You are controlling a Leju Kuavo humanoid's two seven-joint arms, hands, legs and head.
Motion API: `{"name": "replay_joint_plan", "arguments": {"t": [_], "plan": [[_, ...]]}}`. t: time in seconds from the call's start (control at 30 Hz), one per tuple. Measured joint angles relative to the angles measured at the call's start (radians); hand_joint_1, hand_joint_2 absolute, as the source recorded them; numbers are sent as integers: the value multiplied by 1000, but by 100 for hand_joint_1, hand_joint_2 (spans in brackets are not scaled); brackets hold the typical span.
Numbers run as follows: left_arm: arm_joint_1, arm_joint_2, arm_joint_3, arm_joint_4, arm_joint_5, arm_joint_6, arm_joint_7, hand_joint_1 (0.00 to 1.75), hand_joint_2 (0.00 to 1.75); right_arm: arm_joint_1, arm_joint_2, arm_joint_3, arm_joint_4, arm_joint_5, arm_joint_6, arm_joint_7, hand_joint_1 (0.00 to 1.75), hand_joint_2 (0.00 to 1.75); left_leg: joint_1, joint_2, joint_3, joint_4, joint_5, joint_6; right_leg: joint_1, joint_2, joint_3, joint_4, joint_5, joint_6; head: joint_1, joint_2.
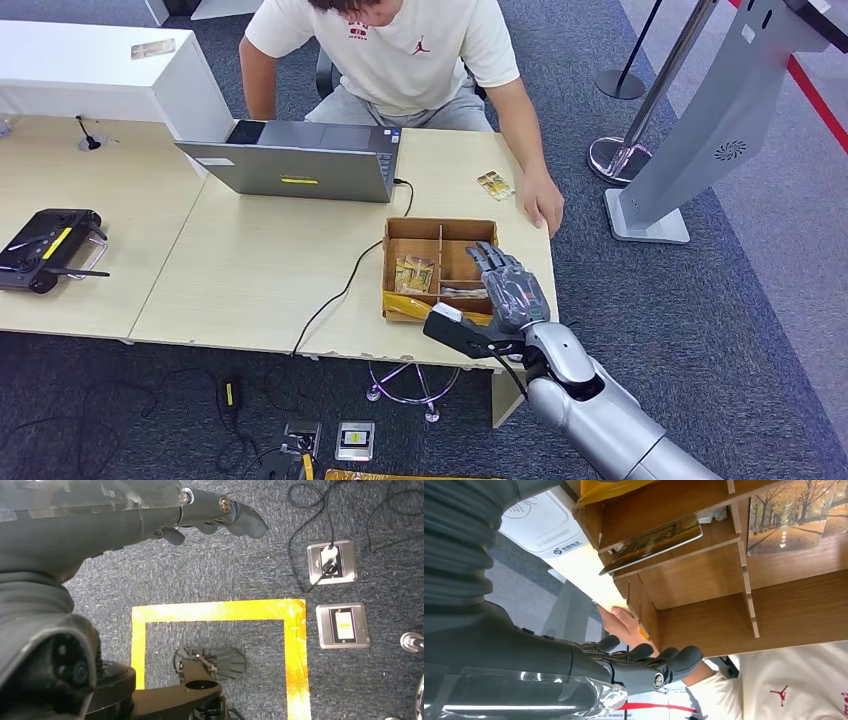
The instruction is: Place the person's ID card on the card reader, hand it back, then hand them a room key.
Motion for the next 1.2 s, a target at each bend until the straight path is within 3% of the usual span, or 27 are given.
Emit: {"name": "replay_joint_plan", "arguments": {"t": [0.1, 0.13, 0.93, 1.2], "plan": [[0, -1, 0, 1, -2, 0, 0, 0, 0, -6, 9, 0, 22, -3, -1, 0, 143, 175, 0, 0, 0, 0, 0, 0, 0, 0, 0, 0, 0, 0, 0, 0], [0, -2, 0, 1, -2, 0, 0, 0, 0, -8, 11, 0, 28, -4, -1, -1, 175, 175, 0, 0, 0, 0, 0, 0, 0, 0, 0, 0, 0, 0, 0, 0], [0, -6, 24, 11, -34, 0, -26, 0, 0, -37, 28, 8, 89, -49, -12, -8, 175, 175, 0, 0, 0, 0, 0, 0, 0, 0, 0, 0, 0, 0, 0, 0], [1, -8, 40, 16, -60, 0, -27, 0, 0, -38, 28, 16, 92, -62, -85, -6, 175, 175, 0, 0, 0, 0, 0, 0, 0, 0, 0, 0, 0, 0, 0, 0]]}}
